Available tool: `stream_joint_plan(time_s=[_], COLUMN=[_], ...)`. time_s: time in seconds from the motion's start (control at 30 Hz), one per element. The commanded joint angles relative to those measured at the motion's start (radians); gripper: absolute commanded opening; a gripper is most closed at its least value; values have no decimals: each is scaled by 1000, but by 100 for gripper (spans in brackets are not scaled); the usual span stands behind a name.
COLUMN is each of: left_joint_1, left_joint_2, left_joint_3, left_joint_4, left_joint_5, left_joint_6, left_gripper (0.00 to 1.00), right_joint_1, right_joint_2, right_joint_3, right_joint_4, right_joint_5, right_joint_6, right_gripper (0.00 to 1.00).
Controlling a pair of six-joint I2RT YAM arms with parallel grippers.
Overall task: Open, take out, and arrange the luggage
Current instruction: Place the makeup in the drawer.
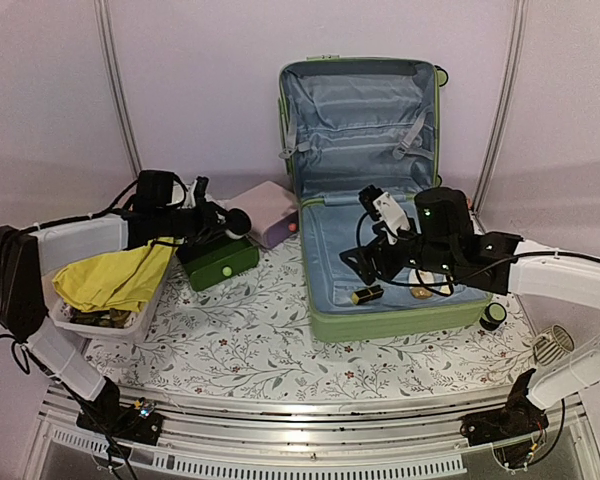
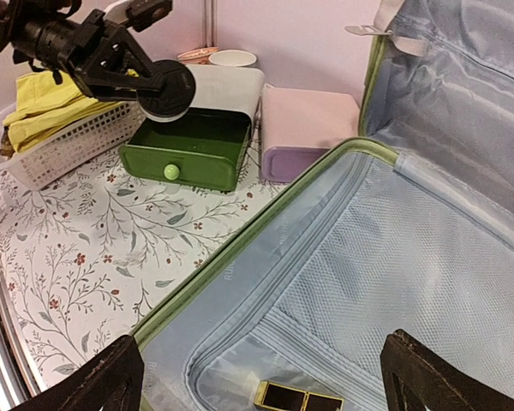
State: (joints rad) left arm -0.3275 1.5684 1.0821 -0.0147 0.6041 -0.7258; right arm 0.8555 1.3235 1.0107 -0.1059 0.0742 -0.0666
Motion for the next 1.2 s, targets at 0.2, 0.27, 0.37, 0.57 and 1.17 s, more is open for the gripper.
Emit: stream_joint_plan(time_s=[0.2,0.27,0.37,0.57,1.17], left_joint_1=[124,158,181,199,199], left_joint_2=[-158,-175,-178,-184,-141], left_joint_3=[-212,-257,-272,-270,-244], left_joint_4=[86,137,144,122,159], left_joint_5=[-198,-180,-206,-281,-420], left_joint_6=[-69,-98,-94,-64,-3], left_gripper=[0,0,0,0,0], right_joint_1=[-139,-163,-182,-194,-201], right_joint_2=[-179,-211,-243,-262,-239], right_joint_3=[-169,-209,-240,-258,-244], right_joint_4=[115,134,147,158,198], right_joint_5=[151,165,195,207,239], right_joint_6=[227,252,255,238,222], right_gripper=[99,99,99,99,99])
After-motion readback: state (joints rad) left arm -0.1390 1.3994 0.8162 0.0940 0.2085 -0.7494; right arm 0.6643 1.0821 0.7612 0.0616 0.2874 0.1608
